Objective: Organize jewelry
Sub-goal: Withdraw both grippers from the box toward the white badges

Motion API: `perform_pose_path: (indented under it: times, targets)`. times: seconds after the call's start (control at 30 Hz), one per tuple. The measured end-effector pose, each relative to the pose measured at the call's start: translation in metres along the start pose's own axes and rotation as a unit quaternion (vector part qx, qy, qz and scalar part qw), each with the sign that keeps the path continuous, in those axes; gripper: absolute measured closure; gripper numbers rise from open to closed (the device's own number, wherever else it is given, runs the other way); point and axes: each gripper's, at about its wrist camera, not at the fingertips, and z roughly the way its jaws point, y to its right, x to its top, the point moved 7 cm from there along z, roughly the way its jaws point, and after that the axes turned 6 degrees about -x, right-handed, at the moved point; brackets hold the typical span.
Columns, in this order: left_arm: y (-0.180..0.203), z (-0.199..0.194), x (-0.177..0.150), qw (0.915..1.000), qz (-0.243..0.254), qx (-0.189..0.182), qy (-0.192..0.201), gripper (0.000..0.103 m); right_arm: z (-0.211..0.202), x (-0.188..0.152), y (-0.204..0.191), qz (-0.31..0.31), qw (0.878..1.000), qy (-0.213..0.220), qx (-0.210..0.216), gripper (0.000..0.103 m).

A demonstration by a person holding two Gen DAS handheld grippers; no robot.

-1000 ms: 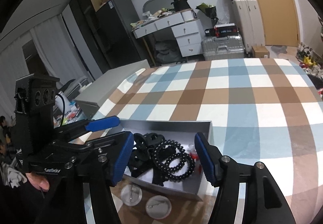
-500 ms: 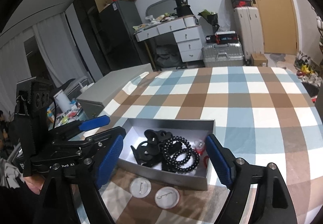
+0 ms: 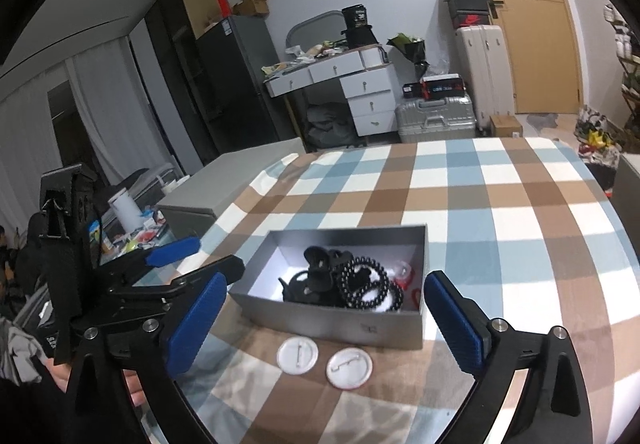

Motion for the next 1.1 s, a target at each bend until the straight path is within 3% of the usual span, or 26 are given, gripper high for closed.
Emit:
perform_pose_path:
  times: [0.17, 0.27, 0.83, 1.1]
  targets:
    - [-0.002, -0.006, -0.014, 0.9998, -0.006, 0.018, -0.003, 0.005, 0.0, -0.019, 0.006, 0.007, 1.0, -0.007, -0.019, 0.0]
    - [-0.001, -0.005, -0.025, 0.9997, -0.015, 0.009, -0.014, 0.005, 0.004, -0.031, 0.008, -0.007, 0.999, -0.019, -0.033, 0.0]
    - [-0.024, -0.021, -0.075, 0.9963, -0.064, 0.038, -0.044, 0.005, 0.045, -0.078, 0.01, -0.069, 0.986, -0.133, -0.079, 0.002]
    - [-0.033, -0.034, -0.081, 0.9956, -0.071, 0.05, -0.035, 0.005, 0.053, -0.077, -0.003, -0.136, 0.976, -0.136, -0.098, 0.009]
